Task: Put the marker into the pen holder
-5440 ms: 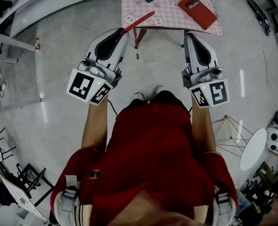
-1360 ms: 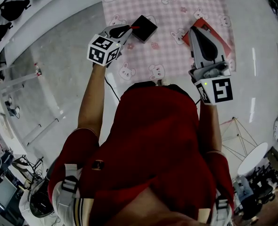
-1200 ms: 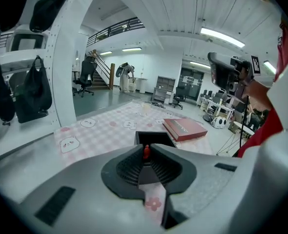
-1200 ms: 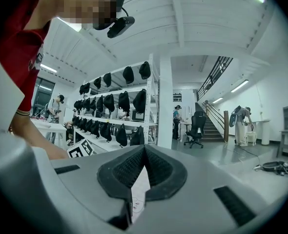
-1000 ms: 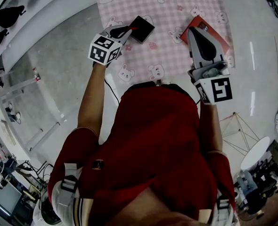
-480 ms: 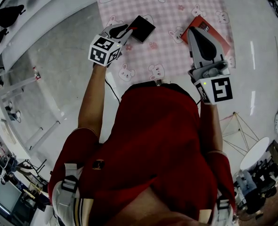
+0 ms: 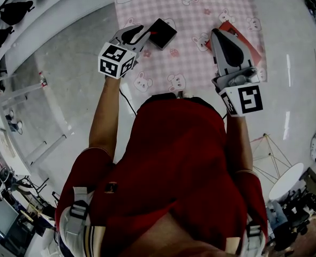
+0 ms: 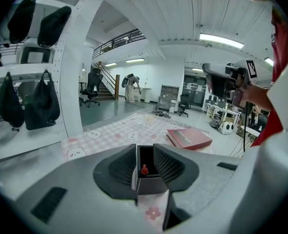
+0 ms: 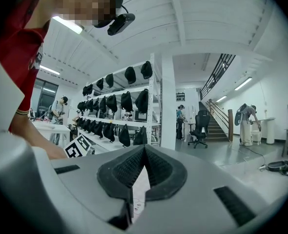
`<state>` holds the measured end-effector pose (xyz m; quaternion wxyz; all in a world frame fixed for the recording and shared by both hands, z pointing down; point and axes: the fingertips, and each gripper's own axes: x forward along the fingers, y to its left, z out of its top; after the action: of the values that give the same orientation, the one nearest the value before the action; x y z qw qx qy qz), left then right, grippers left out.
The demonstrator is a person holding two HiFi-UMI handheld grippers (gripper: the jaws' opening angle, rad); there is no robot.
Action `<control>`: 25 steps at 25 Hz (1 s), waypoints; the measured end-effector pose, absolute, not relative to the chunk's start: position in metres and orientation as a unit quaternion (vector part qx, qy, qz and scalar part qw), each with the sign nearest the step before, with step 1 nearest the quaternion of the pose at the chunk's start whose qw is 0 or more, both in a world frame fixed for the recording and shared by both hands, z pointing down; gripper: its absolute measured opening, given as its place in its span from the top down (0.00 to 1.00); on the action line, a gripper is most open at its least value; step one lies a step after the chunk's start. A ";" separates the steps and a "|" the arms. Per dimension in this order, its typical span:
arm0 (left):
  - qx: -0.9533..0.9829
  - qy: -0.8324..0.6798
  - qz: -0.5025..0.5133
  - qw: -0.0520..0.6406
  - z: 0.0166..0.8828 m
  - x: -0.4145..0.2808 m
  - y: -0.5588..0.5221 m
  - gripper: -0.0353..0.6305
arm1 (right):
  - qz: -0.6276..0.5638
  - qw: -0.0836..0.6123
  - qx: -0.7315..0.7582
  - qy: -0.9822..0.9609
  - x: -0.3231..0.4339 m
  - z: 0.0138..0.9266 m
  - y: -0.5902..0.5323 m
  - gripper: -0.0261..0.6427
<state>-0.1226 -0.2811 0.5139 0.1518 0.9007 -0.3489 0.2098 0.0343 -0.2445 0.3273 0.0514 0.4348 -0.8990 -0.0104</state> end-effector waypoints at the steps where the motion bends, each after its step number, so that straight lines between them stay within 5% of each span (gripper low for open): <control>1: 0.901 -0.354 0.203 0.149 0.508 -0.122 -0.280 0.81 | -0.011 0.049 0.432 -0.900 0.034 0.326 -0.245 0.96; 12: 0.903 -0.413 0.081 0.085 0.394 -0.098 -0.251 0.81 | -0.024 0.007 0.394 -0.919 0.039 0.301 -0.234 0.96; 25: 0.884 -0.467 0.005 0.007 0.306 -0.067 -0.191 0.94 | -0.021 -0.051 0.342 -0.938 0.051 0.277 -0.201 0.96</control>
<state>-0.0673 -0.1912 0.3059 0.0068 0.8840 -0.4675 0.0049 0.0507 -0.2008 0.2767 -0.0506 0.3418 -0.9382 -0.0210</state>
